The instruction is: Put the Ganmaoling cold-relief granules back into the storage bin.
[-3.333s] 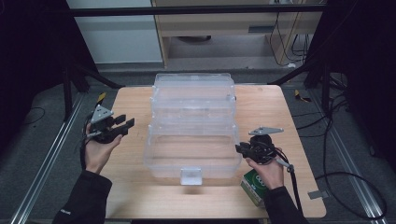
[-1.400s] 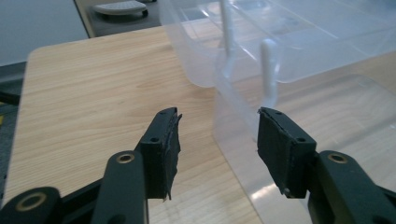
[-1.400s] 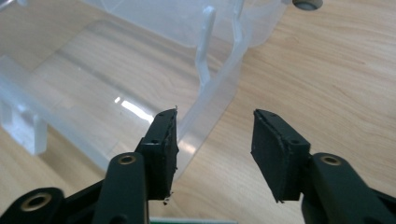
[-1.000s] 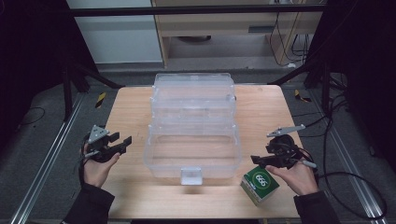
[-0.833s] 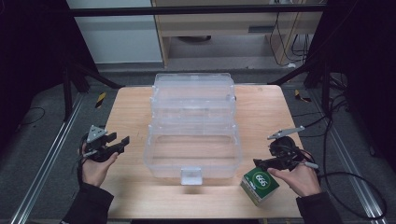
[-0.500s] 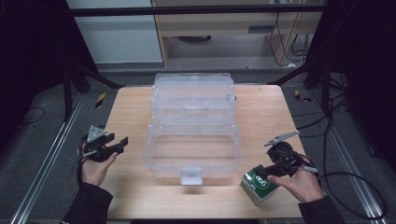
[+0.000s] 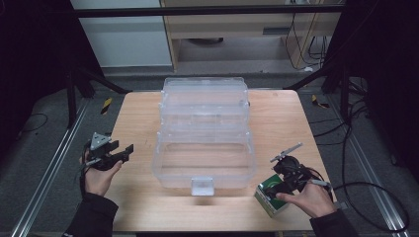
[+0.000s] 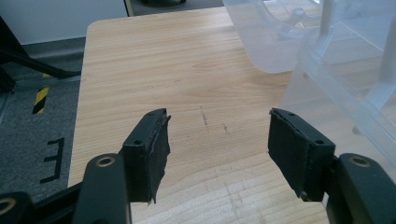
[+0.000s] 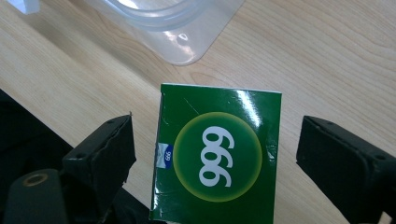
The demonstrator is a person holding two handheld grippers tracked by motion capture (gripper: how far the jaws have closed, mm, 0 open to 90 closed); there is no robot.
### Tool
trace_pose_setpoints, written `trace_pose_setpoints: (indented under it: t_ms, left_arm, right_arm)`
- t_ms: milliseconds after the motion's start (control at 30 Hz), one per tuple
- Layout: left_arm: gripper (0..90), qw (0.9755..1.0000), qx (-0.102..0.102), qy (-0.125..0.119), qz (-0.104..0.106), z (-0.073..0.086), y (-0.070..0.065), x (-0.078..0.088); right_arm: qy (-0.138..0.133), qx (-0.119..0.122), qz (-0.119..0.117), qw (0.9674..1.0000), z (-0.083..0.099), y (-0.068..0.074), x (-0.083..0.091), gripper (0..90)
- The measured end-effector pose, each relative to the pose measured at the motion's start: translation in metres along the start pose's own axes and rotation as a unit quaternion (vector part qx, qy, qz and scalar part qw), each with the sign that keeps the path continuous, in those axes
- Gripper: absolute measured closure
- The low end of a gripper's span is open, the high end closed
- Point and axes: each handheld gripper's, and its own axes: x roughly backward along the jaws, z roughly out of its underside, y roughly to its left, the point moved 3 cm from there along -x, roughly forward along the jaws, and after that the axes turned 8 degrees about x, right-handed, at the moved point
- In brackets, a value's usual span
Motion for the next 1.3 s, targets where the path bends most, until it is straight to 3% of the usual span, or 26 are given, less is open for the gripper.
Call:
trace_pose_setpoints:
  t_ms: [367,900,1300]
  left_arm:
    - [37.0,0.9999,-0.008,0.007,0.004,0.001,-0.003,-0.005]
    - [36.6,0.9998,-0.013,0.016,0.007,0.003,-0.004,-0.008]
    - [36.6,0.9997,-0.016,0.017,0.008,0.003,-0.005,-0.009]
  right_arm:
    - [0.049,0.001,-0.009,0.9988,0.004,0.003,-0.017,7.0]
    - [0.08,-0.002,-0.01,0.9968,0.005,-0.002,-0.036,11.6]
    - [0.101,-0.007,-0.008,0.9948,0.004,-0.002,-0.04,15.2]
